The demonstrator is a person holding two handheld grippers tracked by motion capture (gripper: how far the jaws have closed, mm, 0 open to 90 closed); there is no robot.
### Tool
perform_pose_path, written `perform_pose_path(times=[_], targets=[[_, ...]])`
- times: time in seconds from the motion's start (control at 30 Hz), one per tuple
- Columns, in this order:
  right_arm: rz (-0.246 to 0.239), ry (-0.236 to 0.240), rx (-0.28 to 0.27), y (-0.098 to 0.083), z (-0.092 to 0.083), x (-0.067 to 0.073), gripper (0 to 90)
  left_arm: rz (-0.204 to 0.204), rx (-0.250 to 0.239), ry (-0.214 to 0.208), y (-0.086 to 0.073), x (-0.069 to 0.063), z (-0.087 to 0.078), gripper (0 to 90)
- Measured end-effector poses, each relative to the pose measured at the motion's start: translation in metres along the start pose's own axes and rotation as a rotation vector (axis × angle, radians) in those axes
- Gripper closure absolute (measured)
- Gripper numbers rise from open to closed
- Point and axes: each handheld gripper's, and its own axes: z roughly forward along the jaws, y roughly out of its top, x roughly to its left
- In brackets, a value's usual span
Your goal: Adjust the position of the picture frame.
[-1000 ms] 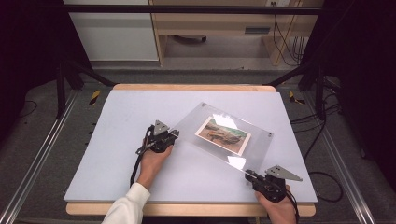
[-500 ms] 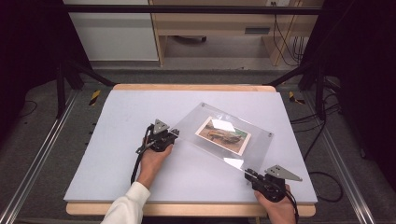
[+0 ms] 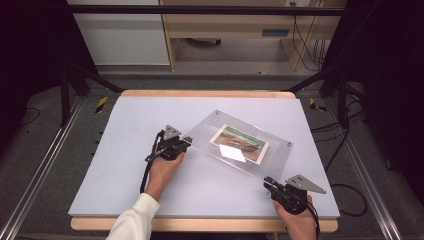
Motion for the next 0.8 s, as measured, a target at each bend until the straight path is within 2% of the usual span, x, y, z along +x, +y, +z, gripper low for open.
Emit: perform_pose_path(times=[0.27,0.37,0.63,0.8], targets=[[0.017,-0.004,-0.01,0.003,0.0,0.0,84.4,0.014,-0.001,-0.007,0.004,0.0,-0.002,84.1],[0.015,-0.002,-0.014,0.004,-0.001,0.0,84.8,0.037,-0.003,0.0,0.004,-0.001,-0.002,84.5],[0.007,0.01,-0.047,0.008,-0.004,-0.004,84.7,0.063,-0.037,0.0,0.008,-0.004,-0.01,84.8],[0.014,0.024,-0.084,0.014,-0.009,-0.007,84.3,0.059,-0.072,-0.009,0.011,-0.007,-0.019,84.9]])
